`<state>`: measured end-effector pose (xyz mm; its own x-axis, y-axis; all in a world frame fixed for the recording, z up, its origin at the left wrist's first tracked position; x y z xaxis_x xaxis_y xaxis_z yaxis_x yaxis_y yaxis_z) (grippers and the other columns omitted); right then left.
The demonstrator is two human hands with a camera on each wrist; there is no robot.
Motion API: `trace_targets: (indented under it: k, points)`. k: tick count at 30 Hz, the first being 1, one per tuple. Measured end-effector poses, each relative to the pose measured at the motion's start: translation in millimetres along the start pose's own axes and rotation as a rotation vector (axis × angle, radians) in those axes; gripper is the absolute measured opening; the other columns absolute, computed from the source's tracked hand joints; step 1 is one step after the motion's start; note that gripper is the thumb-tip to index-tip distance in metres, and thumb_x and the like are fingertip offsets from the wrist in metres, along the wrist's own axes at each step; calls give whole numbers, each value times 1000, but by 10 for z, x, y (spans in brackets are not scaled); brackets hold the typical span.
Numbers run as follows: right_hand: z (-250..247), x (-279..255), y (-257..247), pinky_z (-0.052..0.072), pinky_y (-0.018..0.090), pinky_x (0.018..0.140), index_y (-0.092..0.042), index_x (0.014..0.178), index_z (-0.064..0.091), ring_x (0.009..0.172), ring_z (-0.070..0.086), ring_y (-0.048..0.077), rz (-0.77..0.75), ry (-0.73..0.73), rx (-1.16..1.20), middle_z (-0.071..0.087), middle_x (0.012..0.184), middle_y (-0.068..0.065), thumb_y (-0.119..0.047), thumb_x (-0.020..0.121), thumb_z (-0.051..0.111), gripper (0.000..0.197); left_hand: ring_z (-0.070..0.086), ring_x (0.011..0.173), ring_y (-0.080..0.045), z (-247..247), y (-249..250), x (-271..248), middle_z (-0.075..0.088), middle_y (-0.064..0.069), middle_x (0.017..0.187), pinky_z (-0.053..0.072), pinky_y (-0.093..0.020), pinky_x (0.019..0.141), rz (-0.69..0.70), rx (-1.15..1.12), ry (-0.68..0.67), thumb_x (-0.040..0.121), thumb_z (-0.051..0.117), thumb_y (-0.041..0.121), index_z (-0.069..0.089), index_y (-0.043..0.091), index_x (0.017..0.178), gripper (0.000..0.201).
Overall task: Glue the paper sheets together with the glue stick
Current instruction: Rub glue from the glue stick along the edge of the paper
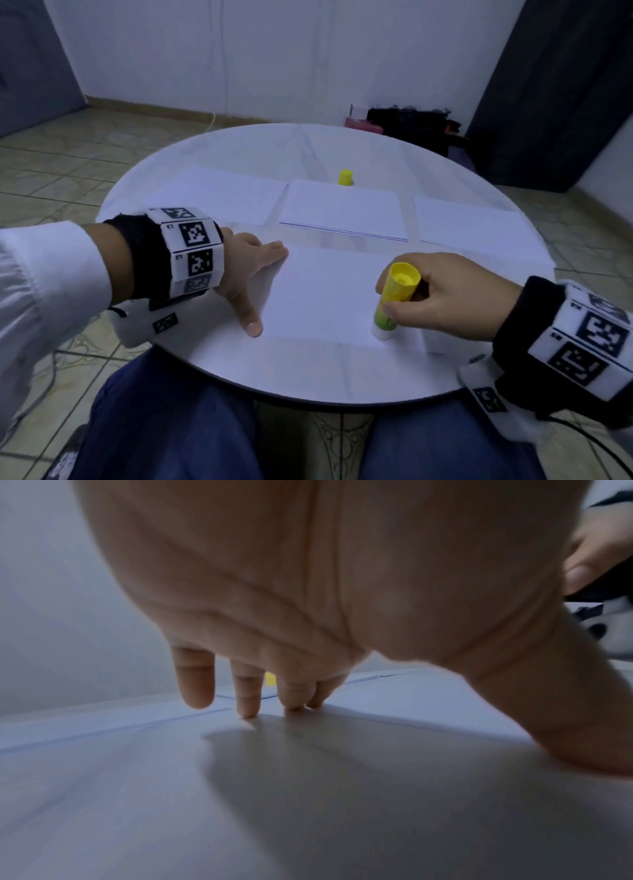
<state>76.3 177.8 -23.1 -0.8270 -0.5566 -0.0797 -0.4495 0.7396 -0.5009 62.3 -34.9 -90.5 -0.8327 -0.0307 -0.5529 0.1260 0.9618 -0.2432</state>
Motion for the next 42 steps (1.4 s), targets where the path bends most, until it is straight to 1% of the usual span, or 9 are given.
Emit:
trace_targets:
  k: [5,10,12,15,18,24,32,38,42]
  points:
    - [-136,-171,320,45,12,65,-27,81,68,70,57,-6,76,-7,26,63,78,-28,-23,70,72,12,19,142,-31,32,-26,26,5,7,159,18,-50,116,0,-14,-13,46,70,81,-17,42,147,139]
    - [-360,38,574,51,25,83,-21,80,70,86,63,6,165,130,98,70,89,-10,-25,75,71,6,22,140,-31,19,-22,37,9,7,157,22,-47,115,12,-35,4,47,74,77,-13,42,147,137]
    - [-458,185,653,49,36,88,-15,86,69,93,62,18,212,197,51,68,97,0,-32,77,68,20,23,140,-31,34,-20,44,10,6,157,22,-48,115,33,-51,-7,32,69,86,-13,42,146,147]
    - [-519,347,657,40,31,71,-7,95,62,82,53,19,269,225,-30,61,92,5,-34,84,64,29,23,140,-30,60,-22,109,13,7,156,22,-49,114,66,-36,-12,0,48,96,-15,44,145,166]
    - [-511,405,635,33,25,60,-8,89,56,73,46,16,295,213,-68,52,82,2,-33,87,62,26,22,141,-29,74,-58,160,12,8,156,22,-48,114,60,-48,11,16,58,89,-16,44,144,154]
    - [-416,218,632,43,33,76,-4,97,64,87,57,24,256,154,-39,64,99,11,-33,83,64,33,19,141,-31,82,-66,162,8,8,157,20,-49,115,40,-35,14,38,68,83,-17,44,145,142]
    - [-236,-116,505,50,36,86,-18,85,68,88,62,15,188,12,13,68,90,-3,-33,78,69,17,19,141,-31,69,-57,130,8,8,157,21,-50,115,43,-44,6,32,65,85,-16,44,145,145]
    - [-275,-112,471,46,17,58,-20,86,67,58,59,6,167,-56,192,67,66,-12,-13,75,74,14,18,142,-31,74,-66,134,6,8,158,20,-52,115,40,-51,-2,26,61,87,-17,45,145,148]
    - [-394,100,708,42,25,68,-28,92,55,68,54,10,217,59,213,64,83,-5,-12,78,70,26,18,142,-33,69,-56,110,6,7,158,20,-53,115,36,-61,11,39,69,82,-15,45,145,141]
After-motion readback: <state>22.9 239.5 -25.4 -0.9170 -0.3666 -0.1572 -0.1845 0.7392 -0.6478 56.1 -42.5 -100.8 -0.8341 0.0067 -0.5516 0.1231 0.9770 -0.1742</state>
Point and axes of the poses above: each hand's wrist, its own x-axis towards the middle knuckle, its own z-axis out of the palm, y = z × x, the point moved 9 cm from there along x, towards the middle knuckle
